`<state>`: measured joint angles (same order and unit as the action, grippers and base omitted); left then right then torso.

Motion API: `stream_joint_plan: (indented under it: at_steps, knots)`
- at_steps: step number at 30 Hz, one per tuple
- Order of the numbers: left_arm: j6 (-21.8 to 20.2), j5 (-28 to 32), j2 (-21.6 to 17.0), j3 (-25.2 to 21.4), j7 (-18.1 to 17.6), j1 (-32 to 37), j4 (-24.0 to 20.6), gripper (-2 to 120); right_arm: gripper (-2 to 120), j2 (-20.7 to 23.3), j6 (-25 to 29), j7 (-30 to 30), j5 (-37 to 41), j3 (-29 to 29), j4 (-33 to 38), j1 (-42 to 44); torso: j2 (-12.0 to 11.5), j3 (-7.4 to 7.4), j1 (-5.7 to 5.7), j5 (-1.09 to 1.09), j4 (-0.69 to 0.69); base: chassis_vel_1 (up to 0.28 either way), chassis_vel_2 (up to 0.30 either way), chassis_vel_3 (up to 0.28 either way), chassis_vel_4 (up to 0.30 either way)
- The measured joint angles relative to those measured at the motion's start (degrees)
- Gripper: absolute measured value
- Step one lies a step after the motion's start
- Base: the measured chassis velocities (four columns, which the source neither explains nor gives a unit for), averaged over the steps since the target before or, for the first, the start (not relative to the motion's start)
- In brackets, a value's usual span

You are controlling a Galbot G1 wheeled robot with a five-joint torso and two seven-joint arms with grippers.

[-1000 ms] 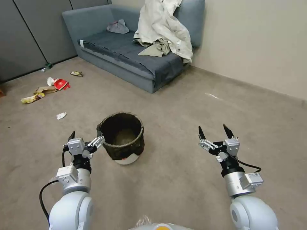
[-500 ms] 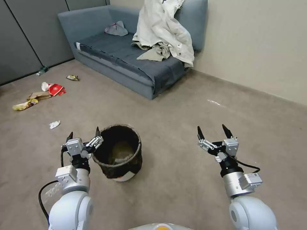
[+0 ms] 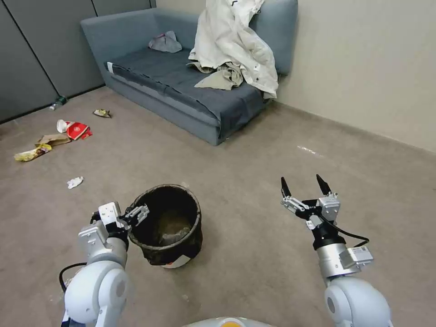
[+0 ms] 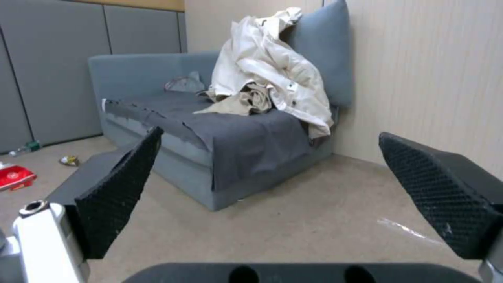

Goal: Pick up the trash can from the floor.

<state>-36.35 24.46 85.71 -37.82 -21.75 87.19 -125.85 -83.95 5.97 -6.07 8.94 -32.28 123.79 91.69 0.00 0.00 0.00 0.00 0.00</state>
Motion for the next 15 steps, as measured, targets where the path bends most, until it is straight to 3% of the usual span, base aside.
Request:
stream_joint_plan:
  at_steps: [3, 7, 13, 15]
  knots:
    - [-0.01, 0.53, 0.04, -0.08, -0.37, -1.44, 4.43, 98, 100, 0.15, 0.0, 0.02, 0.11, -0.12, -0.24, -0.11, 0.0, 0.0, 0.0, -0.01, 0.0, 0.0, 0.0, 0.0, 0.0]
    - [-0.76, 3.13, 0.02, -0.1, -1.08, -3.18, 7.02, 97, 100, 0.19, 0.01, 0.05, 0.11, -0.13, -0.52, -0.22, 0.0, 0.0, 0.0, 0.0, -0.01, 0.0, 0.0, 0.0, 0.0]
    - [-1.97, 5.46, 0.16, -0.24, -1.97, -4.45, 8.36, 95, 100, 0.19, 0.05, 0.13, 0.11, -0.21, -0.78, -0.42, 0.0, 0.0, 0.0, 0.0, 0.0, 0.0, 0.0, 0.0, 0.0]
    - [-2.79, 7.18, 0.22, -0.44, -2.61, -4.89, 8.58, 88, 100, 0.27, 0.14, 0.16, 0.11, -0.34, -1.01, -0.6, 0.0, 0.0, 0.0, 0.0, -0.01, 0.0, 0.0, 0.0, 0.0]
